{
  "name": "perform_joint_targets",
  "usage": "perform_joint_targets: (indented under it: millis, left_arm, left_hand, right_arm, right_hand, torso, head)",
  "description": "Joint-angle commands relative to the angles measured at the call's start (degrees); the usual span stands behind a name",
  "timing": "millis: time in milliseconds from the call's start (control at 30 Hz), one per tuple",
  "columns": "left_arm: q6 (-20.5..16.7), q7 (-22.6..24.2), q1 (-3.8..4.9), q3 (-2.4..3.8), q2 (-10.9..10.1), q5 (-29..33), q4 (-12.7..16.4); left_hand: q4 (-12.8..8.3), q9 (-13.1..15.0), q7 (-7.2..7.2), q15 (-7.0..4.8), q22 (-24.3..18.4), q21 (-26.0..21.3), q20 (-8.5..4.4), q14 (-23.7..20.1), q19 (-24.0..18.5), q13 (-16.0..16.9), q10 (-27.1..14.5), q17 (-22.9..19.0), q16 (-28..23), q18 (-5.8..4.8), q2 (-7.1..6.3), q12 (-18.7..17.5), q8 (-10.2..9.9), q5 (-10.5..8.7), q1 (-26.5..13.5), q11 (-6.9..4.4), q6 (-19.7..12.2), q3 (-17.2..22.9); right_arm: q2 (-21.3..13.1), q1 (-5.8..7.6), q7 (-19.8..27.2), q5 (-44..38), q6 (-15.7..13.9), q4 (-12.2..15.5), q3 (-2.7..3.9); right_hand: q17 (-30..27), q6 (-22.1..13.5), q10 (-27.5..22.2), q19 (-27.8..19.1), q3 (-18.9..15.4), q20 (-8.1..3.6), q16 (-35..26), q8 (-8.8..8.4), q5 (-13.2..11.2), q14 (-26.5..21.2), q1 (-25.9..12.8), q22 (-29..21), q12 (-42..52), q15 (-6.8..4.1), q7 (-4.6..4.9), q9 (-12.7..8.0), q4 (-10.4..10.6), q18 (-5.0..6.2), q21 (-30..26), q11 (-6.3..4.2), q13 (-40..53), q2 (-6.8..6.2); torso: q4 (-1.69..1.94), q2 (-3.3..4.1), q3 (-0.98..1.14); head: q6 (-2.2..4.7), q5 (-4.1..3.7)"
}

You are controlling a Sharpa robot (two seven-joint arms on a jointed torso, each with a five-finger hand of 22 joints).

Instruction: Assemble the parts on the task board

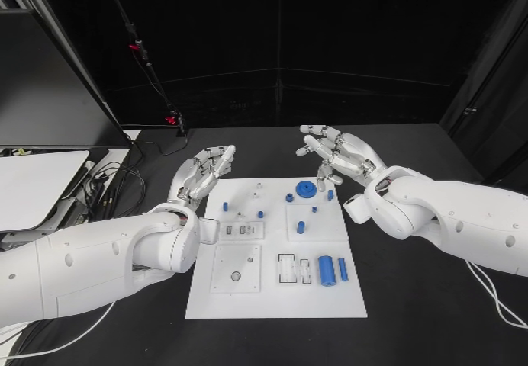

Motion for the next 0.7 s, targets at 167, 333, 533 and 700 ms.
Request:
perform_joint_targets:
  millis: [167, 333, 533, 700]
  left_arm:
    - [1.07, 19.93, 0.35, 0.06, 0.34, -0.29, 0.23]
    - [1.11, 19.85, 0.67, 0.07, 0.38, -0.29, 0.23]
    - [1.01, 19.86, 1.01, 0.07, 0.14, -0.29, 0.08]
    - [1.15, 19.85, 1.25, 0.07, -0.44, -0.67, 0.11]
  left_hand:
    - [0.1, -0.12, 8.62, 0.34, 0.23, 0.51, 0.0, 0.49, 0.72, 0.04, 0.49, 0.07, 0.29, 0.42, 0.66, 0.3, 0.46, 0.24, 0.02, -0.06, 0.73, -0.26]
    - [0.09, -0.13, 8.62, 0.34, 0.21, 0.5, 0.01, 0.51, 0.69, 0.04, 0.51, 0.06, 0.29, 0.42, 0.68, 0.31, 0.47, 0.25, 0.04, -0.06, 0.73, -0.27]
    - [0.09, -0.15, 8.62, 0.36, 0.24, 0.54, 0.03, 0.54, 0.75, 0.04, 0.53, 0.06, 0.3, 0.42, 0.72, 0.33, 0.49, 0.27, 0.06, -0.06, 0.74, -0.29]
    - [0.08, -0.18, 8.62, 0.37, 0.24, 0.58, 0.05, 0.6, 0.76, 0.03, 0.56, 0.06, 0.33, 0.42, 0.82, 0.36, 0.53, 0.33, 0.14, -0.05, 0.77, -0.3]
  right_arm:
    - [1.38, 1.53, -1.18, -9.22, 2.21, -2.87, 0.1]
    - [2.55, 2.0, -5.35, -22.21, -0.93, -4.22, 0.1]
    - [4.3, 2.22, -13.54, -36.91, -3.77, -5.49, 0.11]
    - [6.29, 2.26, -18.44, -42.44, -3.8, -7.0, 0.11]
  right_hand:
    - [13.4, 19.23, 7.92, 7.27, 2.88, 0.06, 7.05, 7.29, 4.28, 3.85, 14.63, 28.0, -2.94, -0.37, 5.01, 1.09, -4.77, -4.39, 20.58, -0.28, -0.01, -1.34]
    - [14.05, 31.48, 12.33, 7.41, 5.39, 0.26, 7.67, 1.12, -2.13, 3.41, 22.8, 32.62, -6.84, -0.28, 4.29, 0.46, -6.68, -4.84, 23.87, -0.41, -0.05, -1.93]
    - [15.86, 34.58, 13.51, 7.57, 7.24, 0.23, 8.04, -2.59, -2.14, 3.65, 28.94, 34.13, -9.68, -0.77, 3.18, 0.65, -8.55, -5.21, 24.65, -1.08, -0.06, -2.12]
    - [16.15, 36.75, 15.11, 7.56, 7.58, 0.0, 8.09, -5.17, -2.13, 3.65, 31.8, 34.76, -11.92, -0.93, 2.56, 0.66, -8.9, -5.32, 24.97, -1.29, -0.05, -3.02]
  torso:
    - [0.46, 1.63, -0.41]
    - [0.5, 2.18, -0.51]
    - [0.52, 2.65, -0.59]
    - [0.63, 3.06, -0.57]
  head:
    - [-0.21, -0.35]
    - [-0.43, -0.31]
    - [-0.62, -0.66]
    - [-0.54, -0.94]
